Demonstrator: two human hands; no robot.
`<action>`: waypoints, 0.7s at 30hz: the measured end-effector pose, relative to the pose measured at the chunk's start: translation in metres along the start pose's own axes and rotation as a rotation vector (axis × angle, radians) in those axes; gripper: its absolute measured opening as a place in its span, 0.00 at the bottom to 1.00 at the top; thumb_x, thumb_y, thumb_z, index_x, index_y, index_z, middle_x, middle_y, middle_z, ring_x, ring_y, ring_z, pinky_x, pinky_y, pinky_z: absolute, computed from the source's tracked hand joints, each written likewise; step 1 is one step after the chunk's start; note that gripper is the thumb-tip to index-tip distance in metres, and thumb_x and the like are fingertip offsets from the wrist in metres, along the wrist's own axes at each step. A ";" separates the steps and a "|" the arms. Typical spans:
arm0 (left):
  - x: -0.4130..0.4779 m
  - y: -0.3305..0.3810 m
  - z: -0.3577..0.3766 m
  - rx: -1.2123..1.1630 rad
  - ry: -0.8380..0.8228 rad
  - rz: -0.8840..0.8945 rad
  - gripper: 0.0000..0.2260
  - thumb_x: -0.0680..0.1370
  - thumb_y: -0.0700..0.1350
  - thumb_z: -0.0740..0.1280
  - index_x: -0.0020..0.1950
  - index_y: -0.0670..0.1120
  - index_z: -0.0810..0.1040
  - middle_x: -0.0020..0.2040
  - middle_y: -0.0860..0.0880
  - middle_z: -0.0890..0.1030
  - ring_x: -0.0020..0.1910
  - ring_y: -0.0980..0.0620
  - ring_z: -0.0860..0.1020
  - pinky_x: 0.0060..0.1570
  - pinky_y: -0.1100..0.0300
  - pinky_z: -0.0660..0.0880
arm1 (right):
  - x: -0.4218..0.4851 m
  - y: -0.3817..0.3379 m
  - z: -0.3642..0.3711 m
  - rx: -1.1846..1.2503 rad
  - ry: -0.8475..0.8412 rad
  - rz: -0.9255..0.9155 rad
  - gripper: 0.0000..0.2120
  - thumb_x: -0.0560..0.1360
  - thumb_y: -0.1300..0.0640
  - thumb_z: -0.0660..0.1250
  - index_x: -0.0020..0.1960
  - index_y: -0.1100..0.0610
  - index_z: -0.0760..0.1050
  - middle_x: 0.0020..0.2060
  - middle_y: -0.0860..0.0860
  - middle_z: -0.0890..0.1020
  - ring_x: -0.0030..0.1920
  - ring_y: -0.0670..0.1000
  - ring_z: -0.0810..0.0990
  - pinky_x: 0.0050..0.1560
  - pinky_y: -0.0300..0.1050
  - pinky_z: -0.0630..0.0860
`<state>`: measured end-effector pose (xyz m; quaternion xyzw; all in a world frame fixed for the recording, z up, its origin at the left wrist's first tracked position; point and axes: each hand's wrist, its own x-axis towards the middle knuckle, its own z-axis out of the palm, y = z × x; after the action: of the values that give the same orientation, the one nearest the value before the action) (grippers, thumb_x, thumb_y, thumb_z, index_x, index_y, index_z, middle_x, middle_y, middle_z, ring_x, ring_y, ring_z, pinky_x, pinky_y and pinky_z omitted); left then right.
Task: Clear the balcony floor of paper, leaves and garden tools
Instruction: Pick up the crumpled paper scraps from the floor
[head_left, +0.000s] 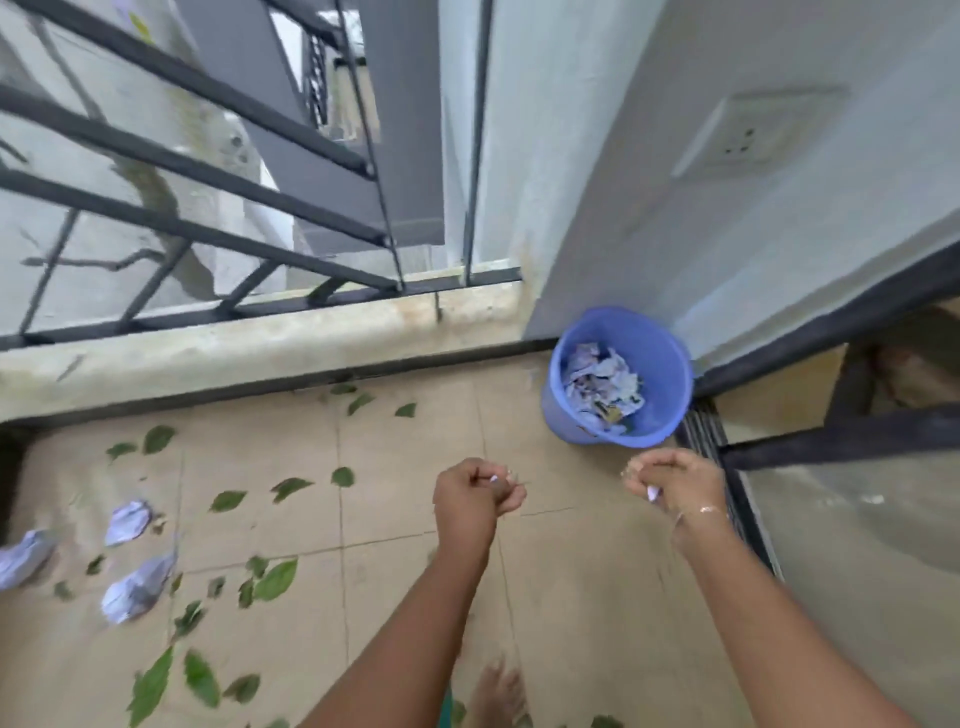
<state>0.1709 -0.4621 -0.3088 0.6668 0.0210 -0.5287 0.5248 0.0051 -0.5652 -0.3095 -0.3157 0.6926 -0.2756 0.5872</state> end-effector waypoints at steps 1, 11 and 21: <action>0.009 0.002 0.014 0.036 -0.019 0.003 0.10 0.74 0.24 0.62 0.36 0.37 0.73 0.33 0.42 0.75 0.23 0.55 0.78 0.27 0.68 0.76 | 0.014 -0.008 -0.004 0.027 0.019 0.000 0.15 0.67 0.83 0.57 0.32 0.66 0.69 0.16 0.50 0.74 0.17 0.44 0.73 0.23 0.34 0.75; 0.109 0.016 0.113 0.373 -0.047 0.001 0.11 0.74 0.30 0.66 0.33 0.41 0.74 0.26 0.48 0.76 0.21 0.57 0.77 0.33 0.63 0.77 | 0.132 -0.045 0.000 0.127 0.094 0.225 0.13 0.79 0.67 0.57 0.38 0.60 0.71 0.26 0.52 0.75 0.24 0.48 0.76 0.29 0.36 0.77; 0.148 0.029 0.181 0.346 -0.269 -0.343 0.21 0.81 0.56 0.54 0.65 0.43 0.71 0.57 0.47 0.74 0.56 0.44 0.74 0.52 0.49 0.73 | 0.165 -0.040 -0.001 0.027 0.111 0.305 0.21 0.81 0.51 0.55 0.68 0.63 0.66 0.66 0.63 0.70 0.66 0.61 0.70 0.63 0.54 0.69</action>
<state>0.1292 -0.6837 -0.3769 0.6570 -0.0265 -0.6893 0.3042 -0.0096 -0.7170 -0.3846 -0.1834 0.7602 -0.2096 0.5870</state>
